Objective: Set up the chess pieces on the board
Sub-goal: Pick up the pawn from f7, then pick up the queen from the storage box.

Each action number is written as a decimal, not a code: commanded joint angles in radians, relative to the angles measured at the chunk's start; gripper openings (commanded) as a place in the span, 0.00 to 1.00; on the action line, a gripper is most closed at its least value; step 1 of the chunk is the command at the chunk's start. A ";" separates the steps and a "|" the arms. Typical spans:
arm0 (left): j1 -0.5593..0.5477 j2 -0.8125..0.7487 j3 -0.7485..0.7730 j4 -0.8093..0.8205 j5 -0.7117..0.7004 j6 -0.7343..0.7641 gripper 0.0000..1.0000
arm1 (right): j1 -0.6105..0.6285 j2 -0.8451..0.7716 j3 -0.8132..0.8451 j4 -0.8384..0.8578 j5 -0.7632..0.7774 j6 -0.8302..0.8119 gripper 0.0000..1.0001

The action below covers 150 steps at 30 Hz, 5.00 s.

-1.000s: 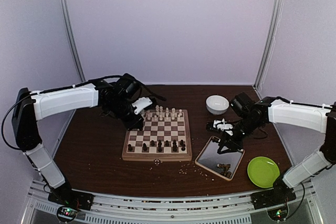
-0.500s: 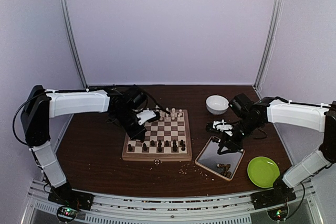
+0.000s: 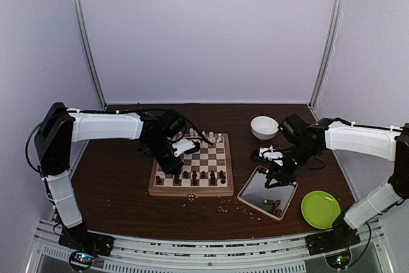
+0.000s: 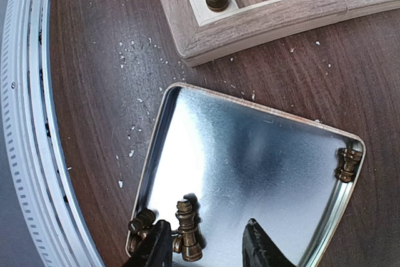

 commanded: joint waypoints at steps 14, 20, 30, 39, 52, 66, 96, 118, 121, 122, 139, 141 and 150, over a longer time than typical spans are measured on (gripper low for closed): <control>-0.001 0.022 0.037 0.027 -0.012 -0.015 0.14 | -0.006 0.014 0.022 -0.018 0.009 -0.016 0.39; -0.001 0.019 0.043 0.020 -0.022 -0.023 0.28 | -0.006 0.012 0.022 -0.020 0.006 -0.015 0.39; 0.009 -0.089 0.088 0.013 -0.139 -0.049 0.34 | -0.026 -0.051 0.045 -0.054 -0.011 -0.015 0.37; -0.062 -0.309 0.051 0.184 -0.110 -0.058 0.37 | -0.044 -0.150 -0.022 -0.172 0.115 -0.085 0.34; -0.242 -0.270 -0.055 0.562 -0.006 -0.198 0.37 | 0.041 -0.091 -0.136 -0.103 0.218 -0.056 0.34; -0.257 -0.242 -0.056 0.577 -0.017 -0.222 0.37 | 0.074 0.029 -0.088 -0.072 0.221 -0.026 0.32; -0.255 -0.211 -0.081 0.628 -0.014 -0.234 0.37 | 0.147 0.146 -0.059 0.004 0.351 -0.024 0.33; -0.255 -0.236 -0.110 0.631 -0.033 -0.237 0.37 | 0.155 0.162 0.081 -0.053 0.213 -0.158 0.33; -0.255 -0.242 -0.119 0.630 -0.042 -0.238 0.37 | 0.163 0.173 0.064 -0.038 0.219 -0.164 0.34; -0.254 -0.244 -0.121 0.631 -0.045 -0.239 0.37 | 0.164 0.177 0.057 -0.033 0.224 -0.166 0.34; -0.255 -0.239 -0.139 0.646 -0.054 -0.246 0.37 | 0.171 0.209 -0.013 0.008 0.305 -0.174 0.32; -0.256 -0.238 -0.139 0.648 -0.055 -0.248 0.37 | 0.173 0.226 -0.011 0.017 0.315 -0.160 0.31; -0.255 -0.236 -0.142 0.654 -0.056 -0.255 0.37 | 0.178 0.229 -0.012 0.020 0.337 -0.138 0.21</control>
